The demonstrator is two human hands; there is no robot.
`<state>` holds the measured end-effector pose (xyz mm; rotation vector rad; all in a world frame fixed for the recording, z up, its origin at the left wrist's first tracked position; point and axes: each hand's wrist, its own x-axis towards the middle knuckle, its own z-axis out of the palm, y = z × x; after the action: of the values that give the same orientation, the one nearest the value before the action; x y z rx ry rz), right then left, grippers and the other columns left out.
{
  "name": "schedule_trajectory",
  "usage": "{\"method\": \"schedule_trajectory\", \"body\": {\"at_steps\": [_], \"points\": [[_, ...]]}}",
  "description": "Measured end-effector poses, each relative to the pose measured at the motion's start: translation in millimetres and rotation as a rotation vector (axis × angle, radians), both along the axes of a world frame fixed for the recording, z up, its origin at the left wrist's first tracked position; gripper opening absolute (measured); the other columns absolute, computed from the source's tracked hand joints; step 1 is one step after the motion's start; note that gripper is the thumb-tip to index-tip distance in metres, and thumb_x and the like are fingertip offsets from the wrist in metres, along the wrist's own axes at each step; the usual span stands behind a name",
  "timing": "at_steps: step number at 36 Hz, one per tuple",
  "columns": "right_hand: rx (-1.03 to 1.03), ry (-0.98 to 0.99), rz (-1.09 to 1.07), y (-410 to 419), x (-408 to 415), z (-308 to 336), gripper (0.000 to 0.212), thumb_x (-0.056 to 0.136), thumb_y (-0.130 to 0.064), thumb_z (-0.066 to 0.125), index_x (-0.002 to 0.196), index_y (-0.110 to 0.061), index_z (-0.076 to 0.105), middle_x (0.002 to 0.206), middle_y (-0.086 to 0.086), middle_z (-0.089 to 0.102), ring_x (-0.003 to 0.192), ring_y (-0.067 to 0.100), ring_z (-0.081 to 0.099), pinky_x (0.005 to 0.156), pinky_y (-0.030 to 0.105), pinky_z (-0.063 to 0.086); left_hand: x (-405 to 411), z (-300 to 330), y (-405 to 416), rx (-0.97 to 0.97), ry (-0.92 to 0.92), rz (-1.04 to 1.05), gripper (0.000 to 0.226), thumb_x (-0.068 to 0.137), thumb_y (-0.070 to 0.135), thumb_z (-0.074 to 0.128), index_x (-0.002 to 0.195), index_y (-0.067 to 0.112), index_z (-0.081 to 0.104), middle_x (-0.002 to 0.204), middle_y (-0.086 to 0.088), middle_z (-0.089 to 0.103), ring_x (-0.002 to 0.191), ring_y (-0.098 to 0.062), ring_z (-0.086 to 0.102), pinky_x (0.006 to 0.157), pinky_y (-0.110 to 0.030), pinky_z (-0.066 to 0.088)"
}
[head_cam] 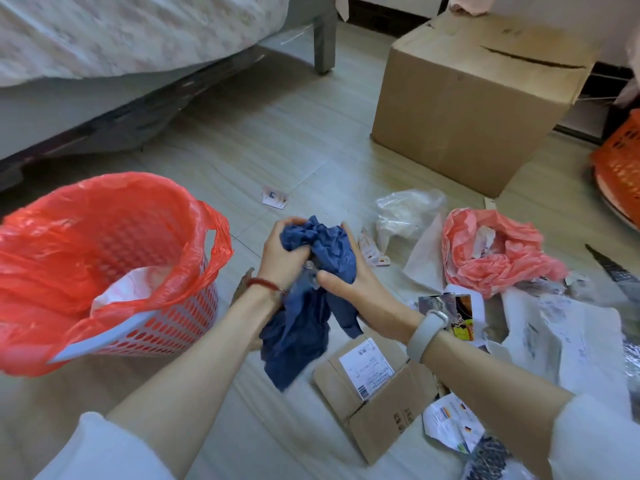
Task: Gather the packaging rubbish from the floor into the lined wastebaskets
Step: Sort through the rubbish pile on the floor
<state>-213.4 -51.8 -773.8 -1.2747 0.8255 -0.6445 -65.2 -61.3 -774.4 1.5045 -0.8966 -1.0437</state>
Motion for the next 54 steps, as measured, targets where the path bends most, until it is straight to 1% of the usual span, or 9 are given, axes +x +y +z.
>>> {"method": "schedule_trajectory", "body": {"at_steps": [5,13,18,24,30,33,38,49,54], "points": [[0.24,-0.269,-0.19,-2,12,14,0.04,0.084,-0.02,0.059,0.123,-0.015,0.049,0.11,0.004,0.066,0.097,0.017,0.066,0.087,0.034,0.054,-10,19,18,-0.205,-0.602,-0.132,0.045,0.077,0.034,0.051,0.118,0.015,0.054,0.116,-0.009,0.051,0.107,-0.018,0.042,0.092,-0.034,0.037],[-0.062,-0.117,-0.479,-38,40,66,0.024,0.087,-0.01,0.059,0.11,-0.018,0.054,0.106,0.004,0.065,0.097,0.02,0.063,0.09,0.042,0.051,45,73,23,-0.19,-1.048,-0.34,0.086,0.063,0.077,0.028,0.139,0.041,0.009,0.154,0.003,0.011,0.141,-0.017,0.002,0.113,-0.041,0.003],[-0.327,-0.274,-0.643,-57,113,126,0.026,0.091,-0.007,0.054,0.114,-0.013,0.043,0.097,-0.003,0.053,0.082,-0.003,0.054,0.077,0.013,0.046,145,104,31,-0.171,-1.089,0.051,0.067,0.076,0.061,0.03,0.126,0.023,0.054,0.14,-0.011,0.04,0.132,-0.031,0.032,0.11,-0.044,0.021],[-0.278,-0.514,-0.518,-35,223,146,0.035,0.092,-0.008,0.052,0.123,-0.016,0.037,0.111,0.001,0.054,0.098,0.008,0.056,0.091,0.021,0.046,280,87,71,0.225,-1.076,0.405,0.044,0.083,0.031,0.046,0.121,0.011,0.057,0.13,-0.018,0.05,0.121,-0.037,0.042,0.105,-0.041,0.03],[-0.774,0.205,0.162,1,274,61,0.06,0.082,-0.016,0.063,0.136,-0.017,0.035,0.124,0.009,0.044,0.114,0.027,0.047,0.096,0.039,0.041,318,45,109,0.515,-0.88,0.186,0.059,0.091,0.009,0.047,0.144,0.005,0.021,0.147,-0.024,0.027,0.137,-0.035,0.025,0.111,-0.037,0.022],[-1.204,0.793,0.549,11,271,26,0.073,0.083,-0.04,0.059,0.145,-0.03,0.02,0.137,0.007,0.035,0.126,0.032,0.033,0.097,0.046,0.033,310,38,124,0.422,-0.872,0.224,0.058,0.087,-0.001,0.044,0.143,0.008,0.028,0.145,-0.019,0.033,0.13,-0.035,0.036,0.107,-0.036,0.029],[-1.36,1.132,0.905,11,265,-7,0.085,0.084,-0.06,0.047,0.145,-0.037,-0.007,0.155,0.009,0.01,0.14,0.042,0.006,0.107,0.062,0.017,264,35,149,0.275,-0.811,0.253,0.058,0.082,-0.005,0.043,0.138,0.011,0.037,0.134,-0.015,0.041,0.118,-0.033,0.048,0.099,-0.032,0.035],[-0.804,1.32,1.2,28,238,-60,0.099,0.08,-0.064,0.052,0.144,-0.035,-0.018,0.156,0.011,-0.009,0.141,0.039,0.011,0.111,0.052,0.025,220,34,162,0.243,-0.761,0.192,0.06,0.086,-0.004,0.036,0.14,0.02,0.031,0.134,-0.002,0.038,0.099,-0.028,0.057,0.086,-0.039,0.049],[-0.64,1.181,1.15,20,235,-18,0.095,0.081,-0.055,0.059,0.148,-0.029,-0.002,0.15,0.014,0.027,0.131,0.033,0.036,0.098,0.037,0.038,211,37,152,0.318,-0.826,0.236,0.058,0.084,0.001,0.041,0.138,0.019,0.033,0.137,-0.004,0.033,0.116,-0.025,0.045,0.092,-0.038,0.044]]}}
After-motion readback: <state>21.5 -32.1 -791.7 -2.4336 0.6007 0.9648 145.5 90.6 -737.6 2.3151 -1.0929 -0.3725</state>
